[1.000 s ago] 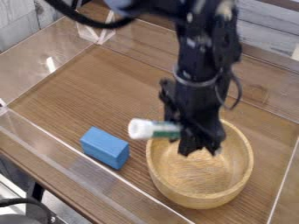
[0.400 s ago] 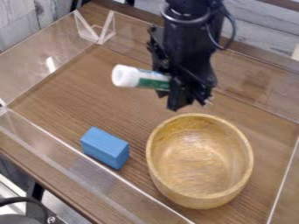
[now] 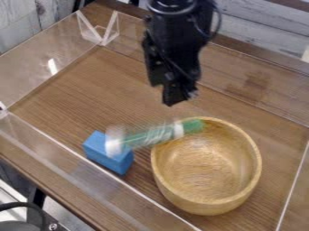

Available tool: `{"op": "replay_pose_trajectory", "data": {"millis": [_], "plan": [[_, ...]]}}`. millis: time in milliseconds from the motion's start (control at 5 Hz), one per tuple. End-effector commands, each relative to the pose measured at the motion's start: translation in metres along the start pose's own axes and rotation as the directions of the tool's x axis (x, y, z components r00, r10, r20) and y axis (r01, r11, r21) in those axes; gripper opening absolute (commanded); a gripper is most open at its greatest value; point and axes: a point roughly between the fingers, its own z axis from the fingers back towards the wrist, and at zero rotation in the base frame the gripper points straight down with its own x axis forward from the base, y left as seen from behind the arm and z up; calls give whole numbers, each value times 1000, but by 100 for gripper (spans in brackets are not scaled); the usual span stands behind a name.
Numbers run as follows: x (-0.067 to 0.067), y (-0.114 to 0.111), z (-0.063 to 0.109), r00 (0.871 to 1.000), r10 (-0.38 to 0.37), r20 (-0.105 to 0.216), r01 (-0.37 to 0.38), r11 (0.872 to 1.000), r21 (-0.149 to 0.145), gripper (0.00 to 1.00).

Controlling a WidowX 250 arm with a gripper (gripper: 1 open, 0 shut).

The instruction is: Remove the green marker from inside the brown bowl and put it on the table

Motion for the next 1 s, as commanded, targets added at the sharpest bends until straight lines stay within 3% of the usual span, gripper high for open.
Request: {"op": "replay_pose_trajectory", "data": {"millis": [0,400,800], "plan": [[-4,8,-1,998,-56,39,56,998,16,100],[-15,17,-9,985,-163,51,162,986,26,100],[-22,19,-21,982,-180,52,178,983,33,100]]}}
